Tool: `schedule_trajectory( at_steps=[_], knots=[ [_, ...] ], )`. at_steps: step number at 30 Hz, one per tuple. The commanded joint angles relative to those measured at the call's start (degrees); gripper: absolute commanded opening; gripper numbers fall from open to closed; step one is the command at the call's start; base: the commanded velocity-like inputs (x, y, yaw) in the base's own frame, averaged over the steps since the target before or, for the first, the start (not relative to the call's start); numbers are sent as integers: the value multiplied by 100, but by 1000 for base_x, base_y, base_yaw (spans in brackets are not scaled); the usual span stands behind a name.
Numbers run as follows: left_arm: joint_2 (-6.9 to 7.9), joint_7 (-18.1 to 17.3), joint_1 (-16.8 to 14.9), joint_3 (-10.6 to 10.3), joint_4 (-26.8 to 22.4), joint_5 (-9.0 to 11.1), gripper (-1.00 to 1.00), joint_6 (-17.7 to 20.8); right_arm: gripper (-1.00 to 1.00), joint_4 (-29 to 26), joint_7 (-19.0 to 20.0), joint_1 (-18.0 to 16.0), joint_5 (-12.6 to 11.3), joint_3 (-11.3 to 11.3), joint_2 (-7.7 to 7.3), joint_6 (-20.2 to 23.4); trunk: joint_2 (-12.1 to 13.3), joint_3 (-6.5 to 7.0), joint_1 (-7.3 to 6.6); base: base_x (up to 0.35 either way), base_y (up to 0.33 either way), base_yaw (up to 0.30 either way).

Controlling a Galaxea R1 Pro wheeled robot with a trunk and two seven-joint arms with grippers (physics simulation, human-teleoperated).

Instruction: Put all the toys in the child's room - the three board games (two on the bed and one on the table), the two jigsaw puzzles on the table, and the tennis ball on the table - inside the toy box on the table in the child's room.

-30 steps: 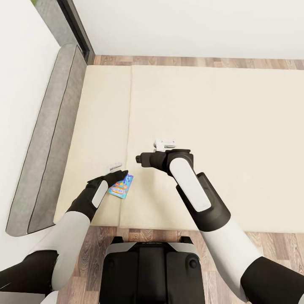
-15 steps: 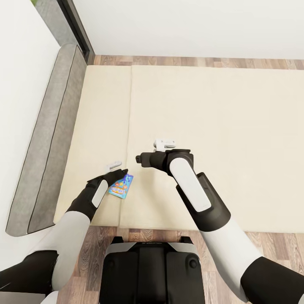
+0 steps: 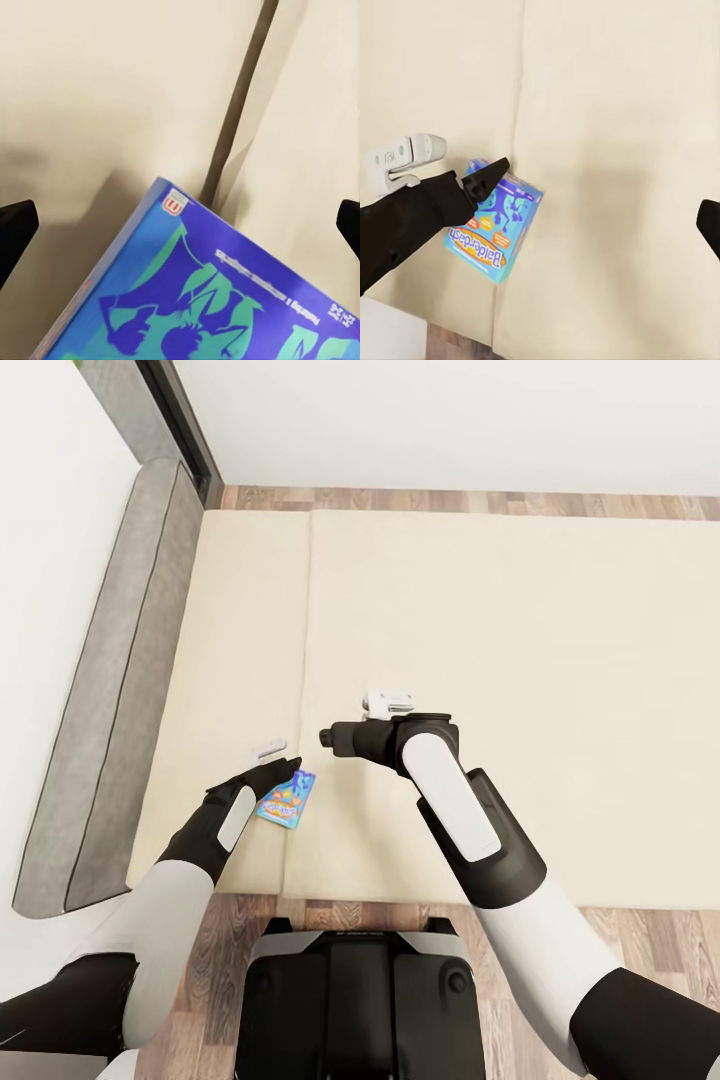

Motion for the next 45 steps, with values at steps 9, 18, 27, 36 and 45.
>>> schedule_trajectory(
  at_steps=[9, 18, 27, 36, 45],
  knots=[
    [-5, 9, 2, 21, -3, 61, 100, 37, 100, -4, -59, -8, -67, 2, 1, 23, -9, -57, 3, 0, 0, 0],
    [-5, 9, 0, 21, 7, 61, 100, 37, 100, -4, -59, -11, -69, 2, 1, 23, -9, -69, 3, 0, 0, 0],
    [-5, 9, -2, 21, 8, 61, 100, 36, 100, -4, -59, -8, -69, 2, 1, 23, -9, -135, 3, 0, 0, 0],
    [-5, 9, -1, 21, 8, 61, 100, 36, 100, -4, -59, -8, -68, 2, 1, 23, -9, -188, 3, 0, 0, 0],
    [-5, 9, 0, 21, 8, 61, 100, 36, 100, -4, -59, -4, -68, 2, 1, 16, -9, -192, 3, 0, 0, 0]
  ],
)
